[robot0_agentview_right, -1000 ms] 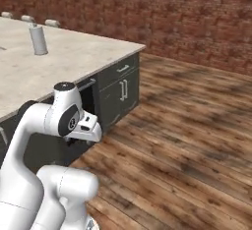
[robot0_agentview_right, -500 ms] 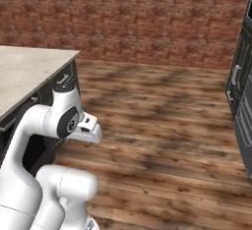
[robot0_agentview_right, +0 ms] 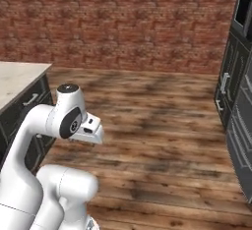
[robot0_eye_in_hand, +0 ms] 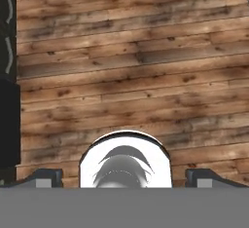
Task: Place one of the steaks on the plate and the other in the bowl. Then place the bowl in the fridge.
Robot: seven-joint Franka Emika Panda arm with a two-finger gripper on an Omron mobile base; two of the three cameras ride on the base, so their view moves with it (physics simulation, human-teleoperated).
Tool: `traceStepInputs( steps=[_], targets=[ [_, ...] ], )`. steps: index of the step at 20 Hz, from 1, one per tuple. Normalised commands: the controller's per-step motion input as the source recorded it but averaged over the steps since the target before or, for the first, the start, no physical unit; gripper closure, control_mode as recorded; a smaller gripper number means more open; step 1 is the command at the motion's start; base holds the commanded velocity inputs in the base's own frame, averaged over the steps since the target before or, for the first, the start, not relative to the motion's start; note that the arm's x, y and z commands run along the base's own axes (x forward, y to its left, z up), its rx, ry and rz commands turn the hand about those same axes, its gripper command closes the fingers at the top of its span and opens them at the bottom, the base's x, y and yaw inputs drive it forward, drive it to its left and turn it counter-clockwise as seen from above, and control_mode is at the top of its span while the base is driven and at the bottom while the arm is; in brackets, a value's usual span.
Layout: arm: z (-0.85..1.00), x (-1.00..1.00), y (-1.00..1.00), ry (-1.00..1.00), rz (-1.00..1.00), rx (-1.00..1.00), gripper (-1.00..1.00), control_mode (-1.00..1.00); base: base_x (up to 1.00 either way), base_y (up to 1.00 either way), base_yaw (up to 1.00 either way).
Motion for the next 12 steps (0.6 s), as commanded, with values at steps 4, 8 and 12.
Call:
traceStepInputs(
  steps=[4,8,12],
  targets=[
    [0.0,0.0,0.0,0.0,0.0,0.0,-1.0,1.0,1.0,0.21,-0.44],
    [0.0,0.0,0.0,0.0,0.0,0.0,-1.0,1.0,0.79,0.42,-0.63],
    [0.0,0.0,0.0,0.0,0.0,0.0,-1.0,1.0,0.52,0.48,-0.76]
  ],
)
